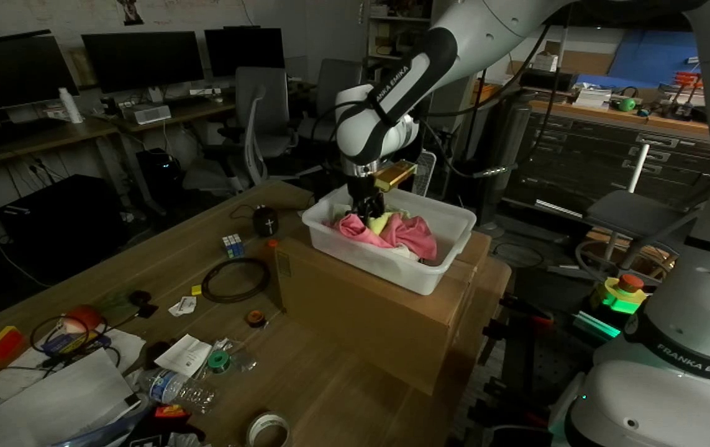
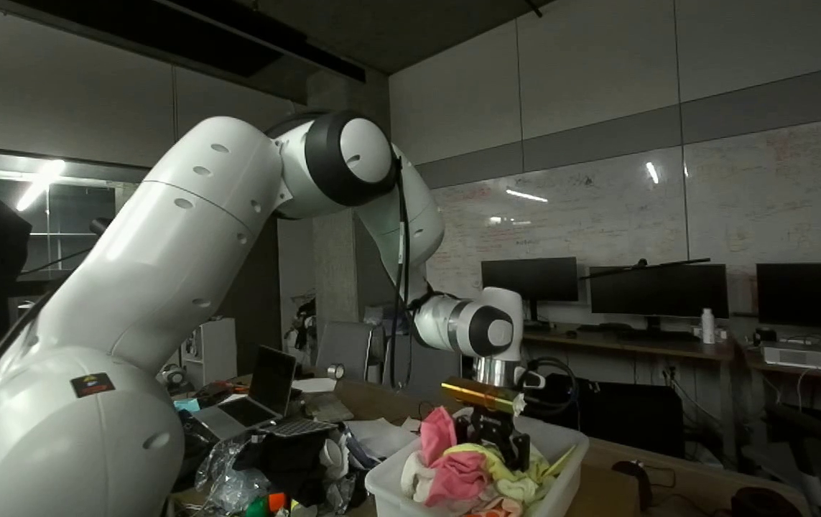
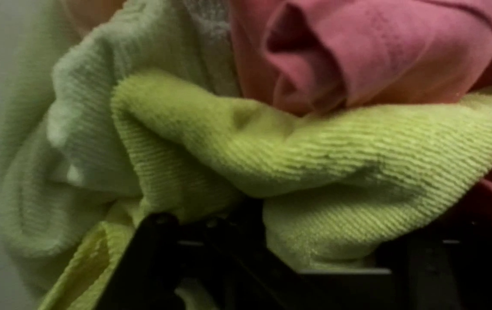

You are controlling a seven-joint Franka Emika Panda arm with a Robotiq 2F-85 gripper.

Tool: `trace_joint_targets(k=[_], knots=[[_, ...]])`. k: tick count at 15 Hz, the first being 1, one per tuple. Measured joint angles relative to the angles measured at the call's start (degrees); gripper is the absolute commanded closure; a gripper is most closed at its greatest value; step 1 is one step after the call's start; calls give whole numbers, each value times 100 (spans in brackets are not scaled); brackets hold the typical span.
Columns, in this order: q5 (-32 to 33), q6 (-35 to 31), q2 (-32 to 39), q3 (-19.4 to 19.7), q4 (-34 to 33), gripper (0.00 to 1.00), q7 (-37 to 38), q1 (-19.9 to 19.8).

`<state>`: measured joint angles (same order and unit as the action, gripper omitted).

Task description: Remove the clothes from the white storage container

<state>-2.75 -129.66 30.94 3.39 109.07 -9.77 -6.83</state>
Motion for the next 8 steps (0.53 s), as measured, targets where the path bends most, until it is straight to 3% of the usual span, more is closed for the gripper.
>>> trace_joint_targets(k=[1, 8], knots=[[-4, -6, -4, -2, -3, 89, 1, 0], [-68, -102, -147, -19, 81, 90, 0, -16]])
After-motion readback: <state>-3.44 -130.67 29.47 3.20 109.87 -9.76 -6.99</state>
